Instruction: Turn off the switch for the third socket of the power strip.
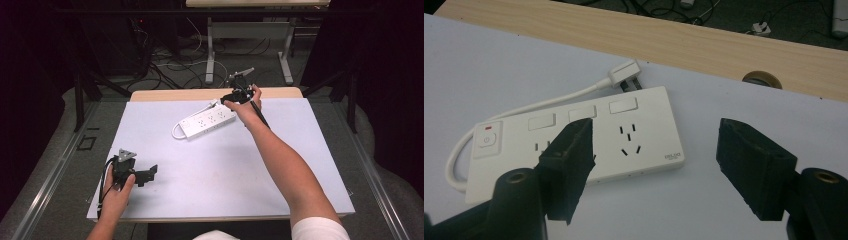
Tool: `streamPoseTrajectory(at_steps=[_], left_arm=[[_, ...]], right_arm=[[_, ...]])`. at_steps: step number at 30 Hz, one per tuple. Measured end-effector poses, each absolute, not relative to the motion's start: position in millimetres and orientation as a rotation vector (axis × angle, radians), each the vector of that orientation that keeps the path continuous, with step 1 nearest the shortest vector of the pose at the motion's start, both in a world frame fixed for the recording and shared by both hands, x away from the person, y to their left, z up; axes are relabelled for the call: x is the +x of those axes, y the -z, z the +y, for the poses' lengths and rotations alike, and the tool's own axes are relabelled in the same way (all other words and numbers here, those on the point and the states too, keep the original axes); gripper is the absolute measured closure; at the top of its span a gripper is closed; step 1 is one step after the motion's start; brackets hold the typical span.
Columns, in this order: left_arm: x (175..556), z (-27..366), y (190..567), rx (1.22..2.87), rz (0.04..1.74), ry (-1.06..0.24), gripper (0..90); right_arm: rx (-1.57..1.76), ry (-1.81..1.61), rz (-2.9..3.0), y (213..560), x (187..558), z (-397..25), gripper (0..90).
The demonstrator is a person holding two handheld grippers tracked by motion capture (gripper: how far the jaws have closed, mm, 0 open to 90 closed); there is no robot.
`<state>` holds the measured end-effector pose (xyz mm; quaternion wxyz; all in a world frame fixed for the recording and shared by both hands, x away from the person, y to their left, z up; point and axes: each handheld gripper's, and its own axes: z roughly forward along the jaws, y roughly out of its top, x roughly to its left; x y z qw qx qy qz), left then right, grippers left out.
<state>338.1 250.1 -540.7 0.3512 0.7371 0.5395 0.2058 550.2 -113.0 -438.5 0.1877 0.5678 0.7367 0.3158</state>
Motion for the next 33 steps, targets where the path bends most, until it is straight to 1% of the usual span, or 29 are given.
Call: streamPoseTrajectory(at_steps=[5, 8, 18, 24, 27, 33], left_arm=[[338.1, 249.9, 541.0, 1.910, 1.395, -0.532, 0.3], [338.1, 250.6, 540.8, 1.920, 1.392, -0.531, 0.3], [338.3, 249.9, 542.1, 1.914, 1.386, -0.537, 0.3], [338.3, 249.6, 542.1, 1.920, 1.386, -0.538, 0.3], [338.3, 249.7, 542.2, 1.922, 1.382, -0.536, 0.3], [338.3, 250.6, 542.4, 1.923, 1.381, -0.537, 0.3]], right_arm=[[1.634, -0.892, 2.066, 444.5, 555.9, -113.8, 35.8], [1.646, -0.920, 2.054, 447.8, 559.9, -114.7, 41.2], [1.670, -0.955, 2.028, 455.9, 568.7, -116.6, 49.5], [1.693, -0.969, 2.024, 463.2, 572.7, -114.2, 50.5], [1.650, -0.962, 2.032, 468.1, 576.0, -113.1, 50.5], [1.644, -0.996, 2.027, 475.2, 580.6, -109.4, 49.1]])
